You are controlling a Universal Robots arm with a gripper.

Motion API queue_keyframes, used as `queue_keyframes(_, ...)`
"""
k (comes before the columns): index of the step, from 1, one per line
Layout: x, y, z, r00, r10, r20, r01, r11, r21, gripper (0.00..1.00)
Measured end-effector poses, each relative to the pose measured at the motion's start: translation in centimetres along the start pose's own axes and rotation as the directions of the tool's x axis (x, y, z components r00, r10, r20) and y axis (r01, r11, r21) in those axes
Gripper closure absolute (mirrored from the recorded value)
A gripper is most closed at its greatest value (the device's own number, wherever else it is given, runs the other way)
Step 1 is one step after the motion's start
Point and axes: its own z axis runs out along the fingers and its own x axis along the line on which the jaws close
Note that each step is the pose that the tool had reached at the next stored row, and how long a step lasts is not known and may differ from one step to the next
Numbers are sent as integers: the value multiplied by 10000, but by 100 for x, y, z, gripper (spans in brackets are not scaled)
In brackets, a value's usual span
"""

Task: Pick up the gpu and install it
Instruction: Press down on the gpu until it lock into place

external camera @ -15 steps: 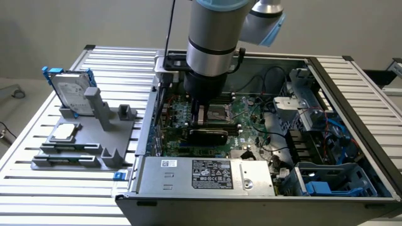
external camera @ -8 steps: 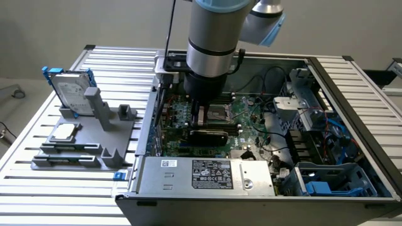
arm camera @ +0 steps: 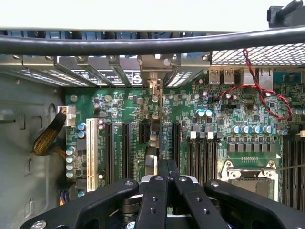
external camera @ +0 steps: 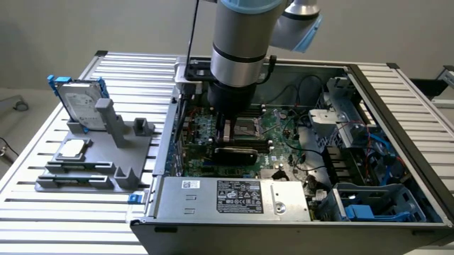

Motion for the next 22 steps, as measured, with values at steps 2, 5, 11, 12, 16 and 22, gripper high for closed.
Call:
queue_keyframes(2,-2,0,-2,10000,0,0,0,10000,1,89)
queue_keyframes(5,-5,2,-29,10000,-1,16,0,10000,8,89)
queue_keyframes(11,-6,33,-107,10000,0,1,0,10000,-12,89)
queue_keyframes(12,-7,46,-111,10000,1,0,-1,10000,-26,89)
queue_keyframes(16,-8,89,-125,10000,8,1,-8,9998,-223,89)
queue_keyframes(22,-7,169,-129,10000,23,-3,-23,9980,-630,89)
